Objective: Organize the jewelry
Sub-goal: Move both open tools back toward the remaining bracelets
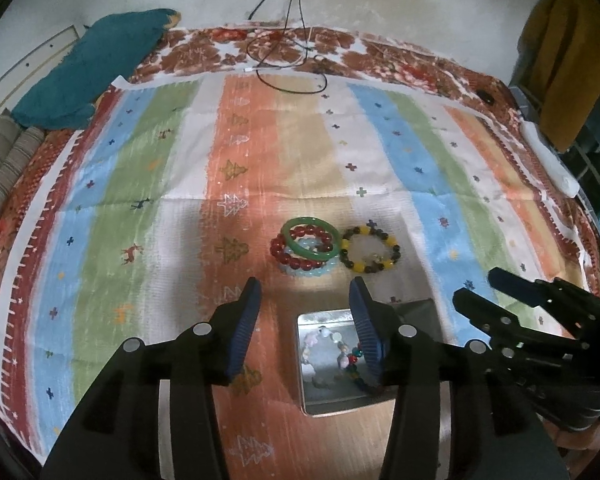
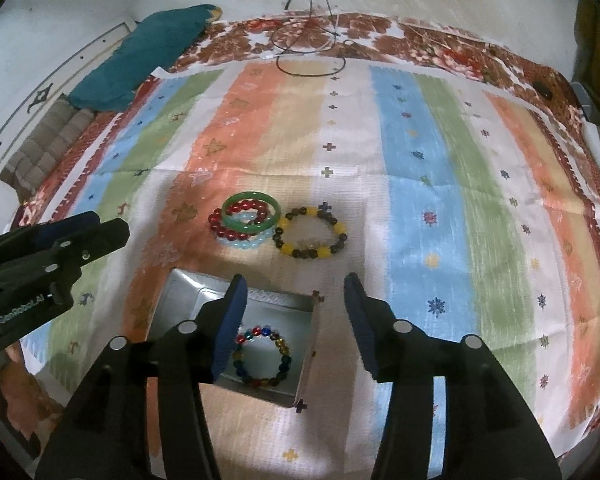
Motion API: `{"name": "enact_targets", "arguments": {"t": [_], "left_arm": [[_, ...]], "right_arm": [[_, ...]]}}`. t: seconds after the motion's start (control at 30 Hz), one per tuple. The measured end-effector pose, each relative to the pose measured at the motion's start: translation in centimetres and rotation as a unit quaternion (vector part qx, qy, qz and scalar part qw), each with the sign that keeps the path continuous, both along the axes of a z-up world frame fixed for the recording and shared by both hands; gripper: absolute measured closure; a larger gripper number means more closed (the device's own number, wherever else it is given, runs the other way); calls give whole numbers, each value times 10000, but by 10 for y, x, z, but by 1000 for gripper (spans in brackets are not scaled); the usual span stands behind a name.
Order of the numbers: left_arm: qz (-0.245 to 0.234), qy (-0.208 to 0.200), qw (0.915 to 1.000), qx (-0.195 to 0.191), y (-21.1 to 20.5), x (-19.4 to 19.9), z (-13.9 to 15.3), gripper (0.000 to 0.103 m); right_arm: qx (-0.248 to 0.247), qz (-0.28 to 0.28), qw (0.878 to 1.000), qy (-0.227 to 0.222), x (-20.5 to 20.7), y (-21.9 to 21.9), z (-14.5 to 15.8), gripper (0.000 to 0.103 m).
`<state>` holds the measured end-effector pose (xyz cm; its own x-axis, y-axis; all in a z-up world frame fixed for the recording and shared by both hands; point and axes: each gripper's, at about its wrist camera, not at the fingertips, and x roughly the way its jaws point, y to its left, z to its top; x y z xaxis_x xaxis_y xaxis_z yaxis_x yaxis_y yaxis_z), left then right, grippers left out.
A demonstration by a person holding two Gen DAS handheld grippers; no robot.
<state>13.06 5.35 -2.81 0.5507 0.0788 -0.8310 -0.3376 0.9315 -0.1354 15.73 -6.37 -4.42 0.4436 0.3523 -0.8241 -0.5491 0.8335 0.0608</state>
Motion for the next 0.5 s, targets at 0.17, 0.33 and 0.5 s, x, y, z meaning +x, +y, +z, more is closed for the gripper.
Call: {"name": "enact_targets", "arguments": {"t": [0.17,0.33,0.5], "left_arm": [[12,246,9996,121,5,20,-12,53],[57,454,9987,204,14,33,-23,52],[80,612,9978,253,19,45,-32,52]], "right_arm": [[-110,-19,9999,39,11,4,-4,48],[-308,-104,9994,97,29,9,-14,47],[-498,-95,9985,209,41,14,-26,41]]}}
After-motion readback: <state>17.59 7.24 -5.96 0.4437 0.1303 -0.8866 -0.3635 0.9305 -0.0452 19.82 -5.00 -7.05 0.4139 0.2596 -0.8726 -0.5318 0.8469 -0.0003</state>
